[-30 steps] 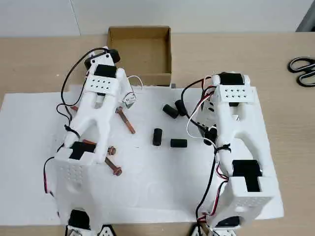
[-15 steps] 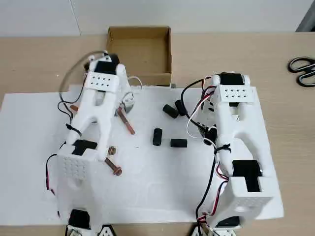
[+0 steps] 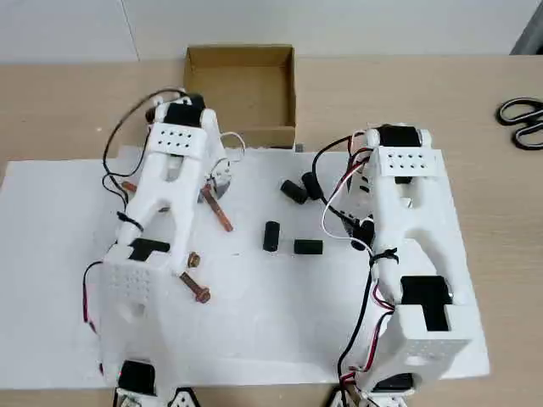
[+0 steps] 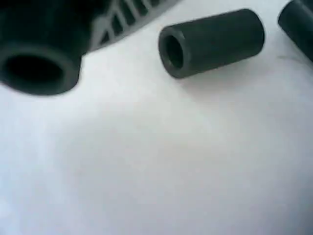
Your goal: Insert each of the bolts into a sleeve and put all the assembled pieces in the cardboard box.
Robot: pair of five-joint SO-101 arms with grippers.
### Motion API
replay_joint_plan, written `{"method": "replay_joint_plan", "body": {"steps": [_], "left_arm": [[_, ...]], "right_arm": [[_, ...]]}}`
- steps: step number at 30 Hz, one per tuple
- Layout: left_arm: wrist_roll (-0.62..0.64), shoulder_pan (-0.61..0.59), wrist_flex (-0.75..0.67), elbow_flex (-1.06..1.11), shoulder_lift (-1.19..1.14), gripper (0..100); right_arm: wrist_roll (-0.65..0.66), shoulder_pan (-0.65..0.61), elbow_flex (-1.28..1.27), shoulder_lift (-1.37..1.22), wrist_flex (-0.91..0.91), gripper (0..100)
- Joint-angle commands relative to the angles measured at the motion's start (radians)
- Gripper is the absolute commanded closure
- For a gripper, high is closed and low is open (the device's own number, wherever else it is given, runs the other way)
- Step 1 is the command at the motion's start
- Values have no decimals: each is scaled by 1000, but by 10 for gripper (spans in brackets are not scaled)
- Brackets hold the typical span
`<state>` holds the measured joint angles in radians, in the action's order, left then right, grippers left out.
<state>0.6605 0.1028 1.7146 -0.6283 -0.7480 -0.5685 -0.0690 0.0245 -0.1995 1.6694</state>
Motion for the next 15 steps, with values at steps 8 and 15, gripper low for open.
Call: {"method": "replay_joint_plan", "body": {"steps": [8,15], "left_arm": [[5,-5,-48,-41,-44,899],[3,-5,-83,-35,-48,990]], "right_arm": [[3,12,3,61,13,996],[6,4,5,62,13,996]]}}
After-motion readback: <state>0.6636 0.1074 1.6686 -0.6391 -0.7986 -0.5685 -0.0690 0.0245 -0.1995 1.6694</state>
